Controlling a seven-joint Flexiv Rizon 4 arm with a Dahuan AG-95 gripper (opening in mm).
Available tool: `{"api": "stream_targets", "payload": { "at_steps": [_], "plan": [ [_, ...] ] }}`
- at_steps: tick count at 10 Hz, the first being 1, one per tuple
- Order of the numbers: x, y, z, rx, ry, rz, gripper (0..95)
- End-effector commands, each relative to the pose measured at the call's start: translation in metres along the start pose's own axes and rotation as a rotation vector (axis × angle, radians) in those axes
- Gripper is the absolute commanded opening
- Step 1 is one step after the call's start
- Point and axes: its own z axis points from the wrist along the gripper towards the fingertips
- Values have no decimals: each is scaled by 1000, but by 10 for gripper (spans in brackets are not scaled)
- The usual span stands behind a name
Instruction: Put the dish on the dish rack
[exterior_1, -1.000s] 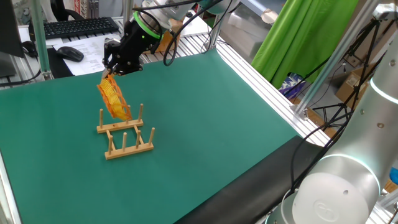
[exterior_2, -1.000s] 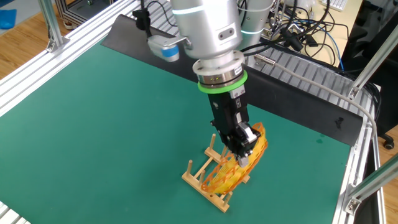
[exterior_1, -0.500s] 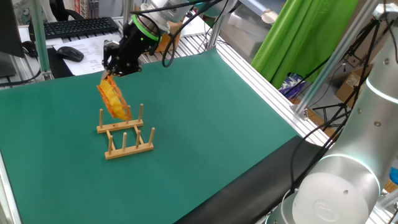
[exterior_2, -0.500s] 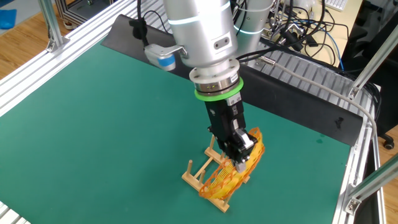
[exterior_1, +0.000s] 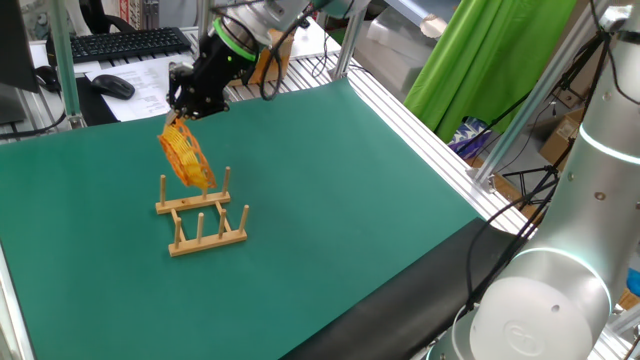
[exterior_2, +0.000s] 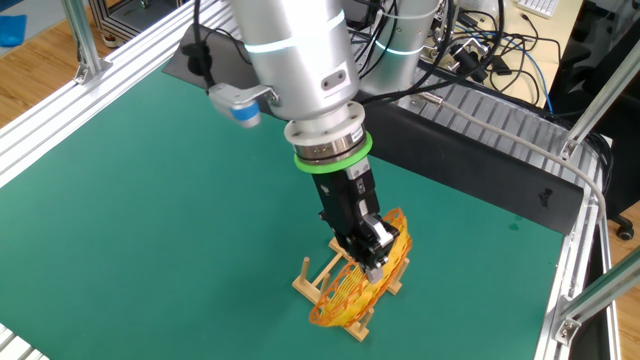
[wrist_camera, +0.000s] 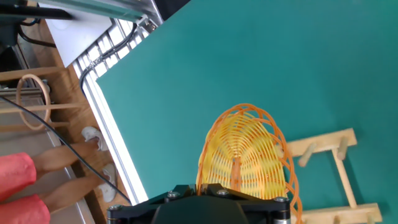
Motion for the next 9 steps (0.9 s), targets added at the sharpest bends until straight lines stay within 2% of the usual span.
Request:
{"api": "stream_targets", "payload": {
  "at_steps": [1, 3, 9],
  "plan": [
    [-1, -1, 0, 11, 2, -10, 0],
    [-4, -4, 0, 54, 2, -42, 0],
    [-4, -4, -1, 43, 19, 0, 0]
  ]
}}
